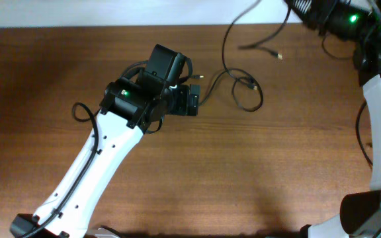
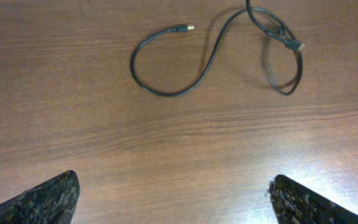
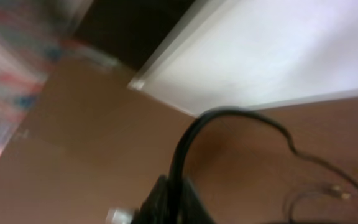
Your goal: Untangle cables
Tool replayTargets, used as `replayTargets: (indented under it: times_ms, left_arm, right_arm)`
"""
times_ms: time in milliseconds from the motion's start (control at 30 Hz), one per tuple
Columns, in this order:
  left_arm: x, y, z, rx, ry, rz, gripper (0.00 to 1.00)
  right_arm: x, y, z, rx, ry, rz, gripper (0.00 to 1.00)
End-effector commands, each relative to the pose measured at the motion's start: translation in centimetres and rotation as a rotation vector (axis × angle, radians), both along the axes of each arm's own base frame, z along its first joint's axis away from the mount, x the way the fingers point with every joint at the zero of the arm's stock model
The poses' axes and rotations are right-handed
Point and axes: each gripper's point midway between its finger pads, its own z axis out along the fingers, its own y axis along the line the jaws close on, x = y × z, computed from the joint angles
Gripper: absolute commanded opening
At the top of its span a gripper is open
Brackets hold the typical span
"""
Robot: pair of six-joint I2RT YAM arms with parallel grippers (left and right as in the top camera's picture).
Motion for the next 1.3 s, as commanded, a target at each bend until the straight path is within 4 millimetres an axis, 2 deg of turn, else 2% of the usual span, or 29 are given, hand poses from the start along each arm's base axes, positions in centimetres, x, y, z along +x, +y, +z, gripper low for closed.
replayTargets:
  times_ms: [0,100,200,400,500,667,733,767,867,967,1033,1100,1133,1267]
  left_arm:
    - [-0.1,-0.2,-0.2,-0.005,0.009,-0.007,0.99]
    - [-0.1,-0.2,-0.2,-0.005,0.009,-0.007,0.99]
    - [-0.1,-0.2,-0.2,-0.005,0.009,-0.007,0.99]
    - [-0.1,-0.2,-0.2,-0.005,0.009,-0.007,0.99]
    - [-0.1,-0.2,-0.2,-0.005,0.009,-0.007,0.99]
    - [-0.1,-0.2,-0.2,-0.005,0.009,-0.007,0.99]
    - [-0.1,-0.2,-0.2,-0.005,0.009,-0.007,0.99]
    - [-0.1,-0.2,-0.2,-0.005,0.009,-0.007,0.99]
    - [-0.1,-0.2,-0.2,-0.005,0.009,-0.007,0.99]
    - [-0.1,-0.2,-0.2,-0.005,0.009,-0.007,0.99]
    - [-0.1,-0.2,-0.2,-0.005,0.009,-0.007,0.99]
    - [-0.1,-0.2,-0.2,-0.005,0.009,-0.007,0.99]
    - [-0.1,-0.2,-0.2,-0.005,0.009,-0.007,0.99]
    - [-0.1,-0.2,-0.2,-0.005,0.009,-0.007,0.99]
  right_arm:
    - [-2.5,1.2,4.7,0.125,-0.024,0.151,0.04]
    - [-3.5,0.4,9.1,0.178,-0.162,0.15,0.04]
    - [-4.2,-2.8,12.1,0.237,-0.244,0.08,0.04]
    - [-3.3,-10.6,13.3,0.399,-0.129,-0.108,0.04]
    - [-3.3,-13.3,13.4,0.453,-0.087,-0.164,0.04]
    - [-4.1,-18.1,12.7,0.304,-0.216,-0.284,0.04]
    - [-3.8,-20.2,11.7,0.247,-0.227,-0.35,0.04]
    - [-3.2,-21.5,10.4,0.201,-0.218,-0.397,0.04]
    - [-1.0,-25.2,3.4,0.003,-0.118,-0.577,0.04]
    - [-0.2,-29.1,-2.3,-0.203,0.007,-0.795,0.04]
    - [-0.7,-32.0,-5.1,-0.408,0.064,-0.927,0.04]
    - [-1.0,-34.5,-7.0,-0.618,0.076,-0.991,0.04]
    - [-0.9,-35.1,-7.6,-0.643,0.088,-1.002,0.04]
    - [1.7,-37.8,-13.0,-0.655,0.167,-1.016,0.04]
